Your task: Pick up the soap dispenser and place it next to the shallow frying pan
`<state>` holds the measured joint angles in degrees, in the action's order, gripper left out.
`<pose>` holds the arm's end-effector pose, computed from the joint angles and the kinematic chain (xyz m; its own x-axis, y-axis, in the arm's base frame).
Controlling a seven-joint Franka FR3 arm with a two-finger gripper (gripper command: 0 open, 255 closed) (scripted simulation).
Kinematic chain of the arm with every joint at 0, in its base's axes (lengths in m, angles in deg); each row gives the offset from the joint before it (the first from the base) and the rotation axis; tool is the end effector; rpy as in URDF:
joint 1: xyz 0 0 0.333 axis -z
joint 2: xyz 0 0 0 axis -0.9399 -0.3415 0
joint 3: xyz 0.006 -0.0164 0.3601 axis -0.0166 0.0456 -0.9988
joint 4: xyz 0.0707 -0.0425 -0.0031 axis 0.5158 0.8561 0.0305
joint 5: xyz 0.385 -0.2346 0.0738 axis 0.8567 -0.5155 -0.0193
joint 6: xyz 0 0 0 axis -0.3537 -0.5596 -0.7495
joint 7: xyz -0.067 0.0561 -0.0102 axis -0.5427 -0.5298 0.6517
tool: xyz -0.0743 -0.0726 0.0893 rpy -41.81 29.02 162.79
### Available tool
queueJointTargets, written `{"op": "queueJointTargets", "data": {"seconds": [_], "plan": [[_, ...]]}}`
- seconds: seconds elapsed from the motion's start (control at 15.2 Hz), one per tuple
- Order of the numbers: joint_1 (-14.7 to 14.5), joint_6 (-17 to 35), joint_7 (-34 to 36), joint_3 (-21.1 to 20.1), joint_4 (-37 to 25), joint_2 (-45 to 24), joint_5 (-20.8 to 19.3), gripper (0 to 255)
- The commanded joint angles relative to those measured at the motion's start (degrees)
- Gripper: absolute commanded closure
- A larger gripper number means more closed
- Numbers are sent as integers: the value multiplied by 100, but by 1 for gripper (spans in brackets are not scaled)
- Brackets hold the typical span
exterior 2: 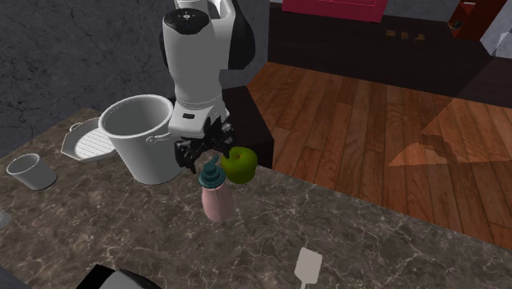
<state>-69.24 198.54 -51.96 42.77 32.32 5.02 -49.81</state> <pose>0.5902 -0.0512 0.4157 0.9514 0.3079 0.0052 0.3073 -0.9504 0.0483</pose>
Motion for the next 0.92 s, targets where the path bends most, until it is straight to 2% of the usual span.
{"op": "queueJointTargets", "data": {"seconds": [0.0,0.46,0.53,0.86], "plan": [[5,140,-5,6,68,-69,2,0],[5,140,-5,6,68,-69,2,0],[5,140,-5,6,68,-69,2,255],[5,140,-4,5,69,-68,1,255]]}}
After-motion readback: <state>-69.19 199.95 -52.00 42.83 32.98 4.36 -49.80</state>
